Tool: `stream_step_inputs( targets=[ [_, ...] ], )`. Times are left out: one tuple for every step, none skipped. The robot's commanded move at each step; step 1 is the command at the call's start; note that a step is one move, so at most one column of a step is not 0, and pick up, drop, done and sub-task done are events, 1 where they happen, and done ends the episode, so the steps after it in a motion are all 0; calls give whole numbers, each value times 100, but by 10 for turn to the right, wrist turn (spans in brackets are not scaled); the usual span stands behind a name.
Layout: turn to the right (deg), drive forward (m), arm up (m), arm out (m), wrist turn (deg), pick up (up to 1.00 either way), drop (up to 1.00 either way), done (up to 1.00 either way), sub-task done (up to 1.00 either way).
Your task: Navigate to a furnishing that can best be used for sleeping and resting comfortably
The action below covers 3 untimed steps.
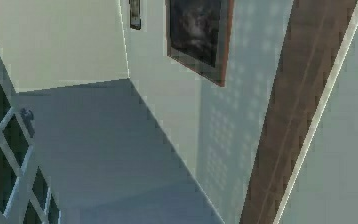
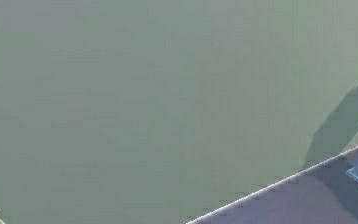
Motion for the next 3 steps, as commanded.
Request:
stream_step_inputs(
  targets=[
    [0,10,0,0,0,0,0,0,0],
    [-150,0,0,0,0,0,0,0,0],
    [0,100,0,0,0,0,0,0,0]
  ],
)
